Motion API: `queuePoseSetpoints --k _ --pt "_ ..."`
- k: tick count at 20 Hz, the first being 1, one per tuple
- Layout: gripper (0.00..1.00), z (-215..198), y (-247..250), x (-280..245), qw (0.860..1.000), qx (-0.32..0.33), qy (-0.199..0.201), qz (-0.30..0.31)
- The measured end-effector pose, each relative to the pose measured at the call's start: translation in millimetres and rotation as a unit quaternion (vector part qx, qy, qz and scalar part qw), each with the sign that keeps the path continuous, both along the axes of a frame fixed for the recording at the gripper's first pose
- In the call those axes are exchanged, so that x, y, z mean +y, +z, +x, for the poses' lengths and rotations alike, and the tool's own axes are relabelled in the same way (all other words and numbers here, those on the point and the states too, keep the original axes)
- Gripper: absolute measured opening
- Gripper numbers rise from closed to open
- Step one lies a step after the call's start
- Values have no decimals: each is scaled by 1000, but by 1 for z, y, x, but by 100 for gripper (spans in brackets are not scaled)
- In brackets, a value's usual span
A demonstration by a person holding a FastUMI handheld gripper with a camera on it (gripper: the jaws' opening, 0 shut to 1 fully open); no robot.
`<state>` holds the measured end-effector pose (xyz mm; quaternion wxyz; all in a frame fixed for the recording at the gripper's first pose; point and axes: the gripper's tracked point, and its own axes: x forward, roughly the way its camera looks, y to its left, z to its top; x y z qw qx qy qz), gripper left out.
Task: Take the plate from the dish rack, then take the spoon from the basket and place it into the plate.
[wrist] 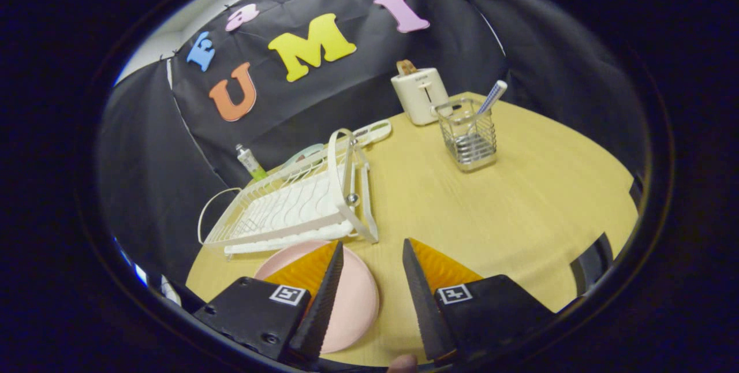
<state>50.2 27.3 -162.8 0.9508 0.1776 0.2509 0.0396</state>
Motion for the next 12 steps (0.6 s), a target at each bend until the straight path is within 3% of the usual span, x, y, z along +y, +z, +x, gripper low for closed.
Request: queuePoseSetpoints --k 3,7,12 --pt "86 -2 23 -22 998 -44 -15 -49" --pt "95 0 45 -53 992 -84 -28 -85" --pt "95 23 66 -116 980 -127 -58 -142"
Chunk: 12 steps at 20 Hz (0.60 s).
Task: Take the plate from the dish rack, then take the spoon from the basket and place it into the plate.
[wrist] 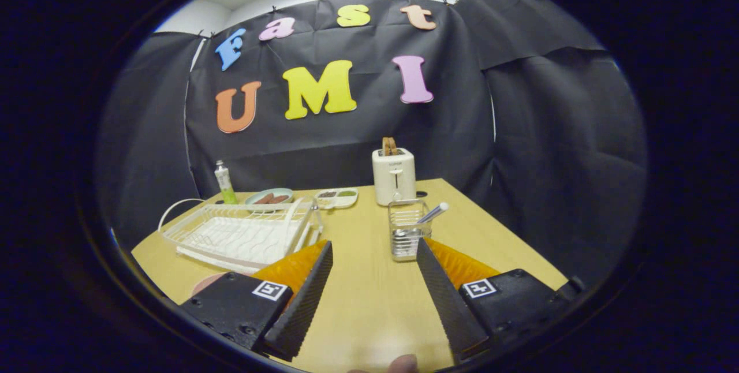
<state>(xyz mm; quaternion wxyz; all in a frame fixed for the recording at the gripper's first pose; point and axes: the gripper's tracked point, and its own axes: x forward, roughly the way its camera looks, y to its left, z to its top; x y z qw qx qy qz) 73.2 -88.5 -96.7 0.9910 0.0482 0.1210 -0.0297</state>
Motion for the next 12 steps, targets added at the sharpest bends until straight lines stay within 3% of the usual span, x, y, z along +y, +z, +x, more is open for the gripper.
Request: queuePoseSetpoints --k 6,12 --pt "95 53 -3 -59 999 -37 -23 -17" --pt "93 118 -33 -70 1000 -16 13 5"
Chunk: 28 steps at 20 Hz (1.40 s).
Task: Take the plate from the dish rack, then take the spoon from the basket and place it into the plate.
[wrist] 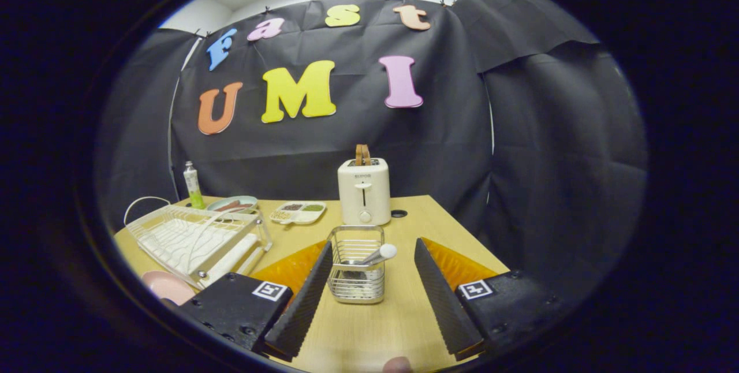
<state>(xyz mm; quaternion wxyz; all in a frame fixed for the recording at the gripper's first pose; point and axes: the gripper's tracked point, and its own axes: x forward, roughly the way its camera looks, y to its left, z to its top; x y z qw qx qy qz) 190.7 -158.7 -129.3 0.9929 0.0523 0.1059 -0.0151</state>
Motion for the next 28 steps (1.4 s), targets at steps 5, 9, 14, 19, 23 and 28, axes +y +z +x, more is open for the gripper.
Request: queuePoseSetpoints --k 5,9,14,19,23,28 --pt "62 27 -9 3 999 1 13 43" --pt "28 27 -8 -3 999 1 7 46" --pt "15 28 -1 -4 999 5 22 45" --pt "8 14 43 0 999 -13 34 10" --pt "8 -17 97 0 998 -46 34 -26" --pt "8 -86 142 74 986 -72 139 -60"
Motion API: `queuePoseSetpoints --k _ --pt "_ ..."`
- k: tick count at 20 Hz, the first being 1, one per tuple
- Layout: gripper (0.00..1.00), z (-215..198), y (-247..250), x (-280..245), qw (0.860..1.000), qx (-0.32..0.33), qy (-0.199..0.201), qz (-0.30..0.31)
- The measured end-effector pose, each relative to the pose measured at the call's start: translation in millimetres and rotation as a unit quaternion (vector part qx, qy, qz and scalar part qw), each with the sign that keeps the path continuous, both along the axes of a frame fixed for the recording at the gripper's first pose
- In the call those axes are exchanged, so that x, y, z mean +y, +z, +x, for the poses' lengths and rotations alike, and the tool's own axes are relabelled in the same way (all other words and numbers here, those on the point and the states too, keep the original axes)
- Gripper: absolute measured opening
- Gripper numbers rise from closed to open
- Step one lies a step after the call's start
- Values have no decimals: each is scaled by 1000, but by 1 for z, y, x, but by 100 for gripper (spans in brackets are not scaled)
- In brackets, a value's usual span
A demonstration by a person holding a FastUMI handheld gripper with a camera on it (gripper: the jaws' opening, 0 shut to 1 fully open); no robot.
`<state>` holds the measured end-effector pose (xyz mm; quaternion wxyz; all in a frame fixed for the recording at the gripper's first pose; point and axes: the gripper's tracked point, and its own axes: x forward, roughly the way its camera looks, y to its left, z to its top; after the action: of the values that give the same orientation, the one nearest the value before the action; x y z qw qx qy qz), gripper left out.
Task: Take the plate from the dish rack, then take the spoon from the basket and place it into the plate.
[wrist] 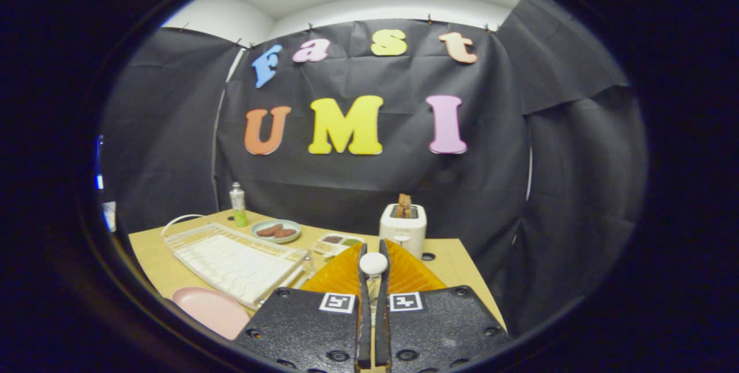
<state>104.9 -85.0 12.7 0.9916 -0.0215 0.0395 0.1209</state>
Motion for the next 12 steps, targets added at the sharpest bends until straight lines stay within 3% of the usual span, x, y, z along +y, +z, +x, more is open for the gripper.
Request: queuePoseSetpoints --k 3,7,12 --pt "8 -34 1 53 997 17 81 -2" --pt "8 -71 -25 118 980 70 186 -18" --pt "8 -94 -73 179 954 116 264 -79"
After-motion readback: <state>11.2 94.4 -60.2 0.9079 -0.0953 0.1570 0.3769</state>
